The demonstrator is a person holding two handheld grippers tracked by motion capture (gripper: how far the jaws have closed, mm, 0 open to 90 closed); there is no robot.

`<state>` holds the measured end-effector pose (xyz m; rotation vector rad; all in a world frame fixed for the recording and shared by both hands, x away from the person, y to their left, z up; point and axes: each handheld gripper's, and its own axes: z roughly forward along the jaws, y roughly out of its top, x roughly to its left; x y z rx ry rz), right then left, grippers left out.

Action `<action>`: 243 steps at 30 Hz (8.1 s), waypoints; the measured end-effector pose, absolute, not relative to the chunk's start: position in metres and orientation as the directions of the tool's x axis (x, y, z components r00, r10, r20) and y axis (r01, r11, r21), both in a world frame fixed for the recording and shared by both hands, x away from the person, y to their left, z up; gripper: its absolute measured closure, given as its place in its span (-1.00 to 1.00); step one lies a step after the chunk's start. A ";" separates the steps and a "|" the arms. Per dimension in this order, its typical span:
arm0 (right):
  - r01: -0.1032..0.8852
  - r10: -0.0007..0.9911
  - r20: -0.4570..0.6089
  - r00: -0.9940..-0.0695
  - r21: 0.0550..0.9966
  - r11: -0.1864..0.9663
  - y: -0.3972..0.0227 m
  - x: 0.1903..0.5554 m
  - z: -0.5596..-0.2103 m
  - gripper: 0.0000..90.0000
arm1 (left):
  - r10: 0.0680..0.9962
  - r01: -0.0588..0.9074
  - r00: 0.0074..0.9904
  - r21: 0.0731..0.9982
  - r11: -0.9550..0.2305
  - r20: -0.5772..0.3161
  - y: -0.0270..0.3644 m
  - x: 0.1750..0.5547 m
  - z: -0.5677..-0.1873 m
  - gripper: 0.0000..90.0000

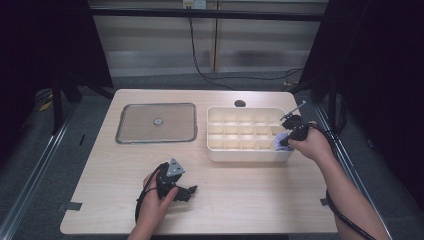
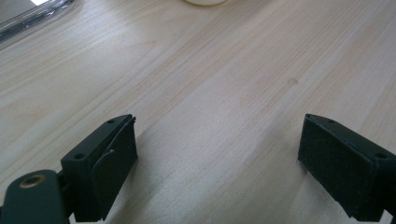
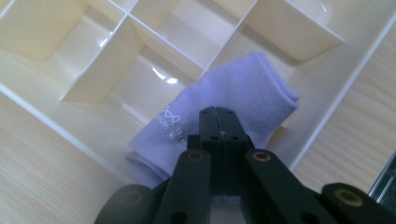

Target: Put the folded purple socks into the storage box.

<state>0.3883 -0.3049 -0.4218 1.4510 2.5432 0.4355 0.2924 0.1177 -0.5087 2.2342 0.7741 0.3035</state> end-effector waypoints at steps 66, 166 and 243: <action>0.805 0.871 0.016 -0.490 0.392 0.446 -0.311 0.382 -0.421 0.89 | 0.612 0.438 0.790 0.715 -0.545 -0.017 0.118 0.292 -0.509 -0.76; 0.578 0.743 0.074 -0.666 0.680 0.451 -0.268 0.297 -0.404 -0.30 | 0.611 0.438 0.792 0.715 -0.546 -0.019 0.118 0.292 -0.509 -0.77; 0.467 0.649 0.028 -0.760 0.718 0.516 -0.230 0.261 -0.508 -0.56 | 0.611 0.438 0.791 0.715 -0.545 -0.019 0.117 0.292 -0.509 -0.77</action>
